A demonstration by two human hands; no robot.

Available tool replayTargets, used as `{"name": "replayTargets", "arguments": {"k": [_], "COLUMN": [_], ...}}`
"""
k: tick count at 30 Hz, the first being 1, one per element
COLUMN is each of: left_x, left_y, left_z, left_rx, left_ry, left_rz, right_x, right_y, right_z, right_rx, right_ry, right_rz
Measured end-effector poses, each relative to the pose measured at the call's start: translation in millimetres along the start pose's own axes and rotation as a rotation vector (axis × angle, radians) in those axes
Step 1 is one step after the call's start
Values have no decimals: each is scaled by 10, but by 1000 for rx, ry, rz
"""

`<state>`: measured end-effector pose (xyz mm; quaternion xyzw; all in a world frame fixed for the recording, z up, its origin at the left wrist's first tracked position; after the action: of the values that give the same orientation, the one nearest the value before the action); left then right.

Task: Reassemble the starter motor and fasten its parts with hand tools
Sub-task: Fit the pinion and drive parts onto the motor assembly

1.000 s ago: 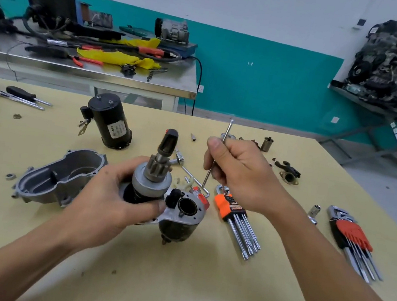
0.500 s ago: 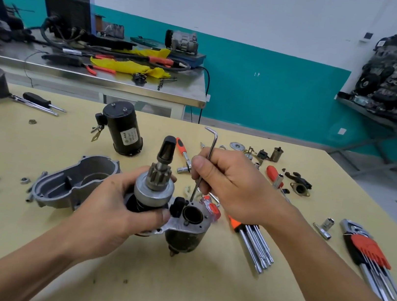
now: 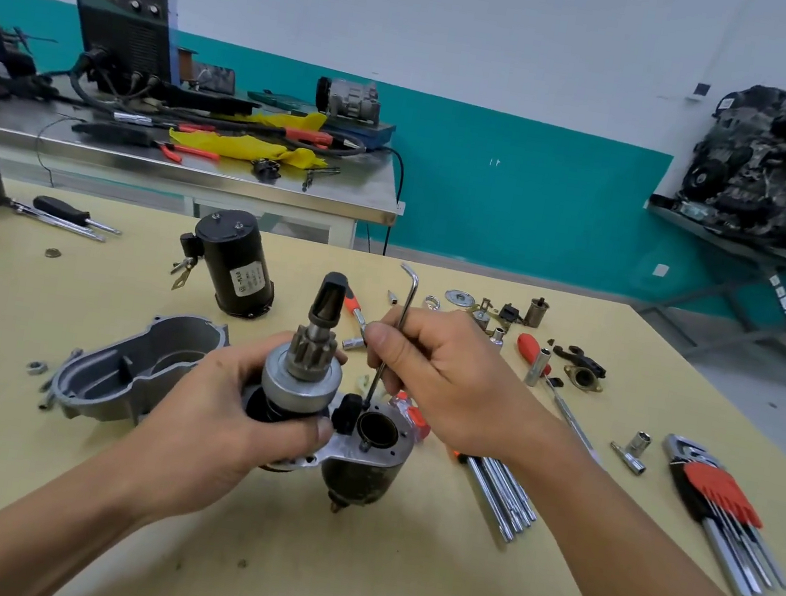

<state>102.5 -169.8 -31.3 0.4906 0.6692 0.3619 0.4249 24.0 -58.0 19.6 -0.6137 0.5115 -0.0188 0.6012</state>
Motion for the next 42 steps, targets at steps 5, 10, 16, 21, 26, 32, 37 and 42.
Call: {"name": "replayTargets", "arguments": {"k": [5, 10, 16, 21, 26, 32, 37, 42], "left_x": [-16, -29, -33, -38, -30, -37, -29, -27], "left_y": [-10, -16, -33, -16, -16, -29, -3, -13], "left_z": [-9, -6, -25, -18, -17, -24, -20, -19], "left_rx": [-9, -1, 0, -2, -1, -7, 3, 4], "left_ry": [9, 7, 1, 8, 15, 8, -1, 8], "left_rz": [18, 1, 1, 16, 25, 4, -12, 4], "right_x": [-26, -9, -68, -115, -38, -52, -52, -129], "right_y": [51, 118, 112, 100, 136, 117, 108, 93], "right_z": [11, 44, 78, 72, 46, 63, 88, 97], "right_rx": [6, 39, 15, -19, 14, 9, 20, -9], "right_ry": [44, -14, 70, 254, 194, 109, 97, 246], "right_rz": [-127, -218, -128, -138, -184, -241, -215, -232]}}
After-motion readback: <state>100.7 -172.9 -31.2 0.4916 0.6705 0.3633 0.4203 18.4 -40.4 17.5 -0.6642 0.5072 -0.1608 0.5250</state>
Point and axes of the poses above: each hand's wrist, its own z-axis away from the middle knuckle, its own x-axis out of the palm, y = z × x, the point moved 10 cm from there along -z, towards the middle knuckle, and after that the axes turned 8 degrees about x, right-handed, at the moved point
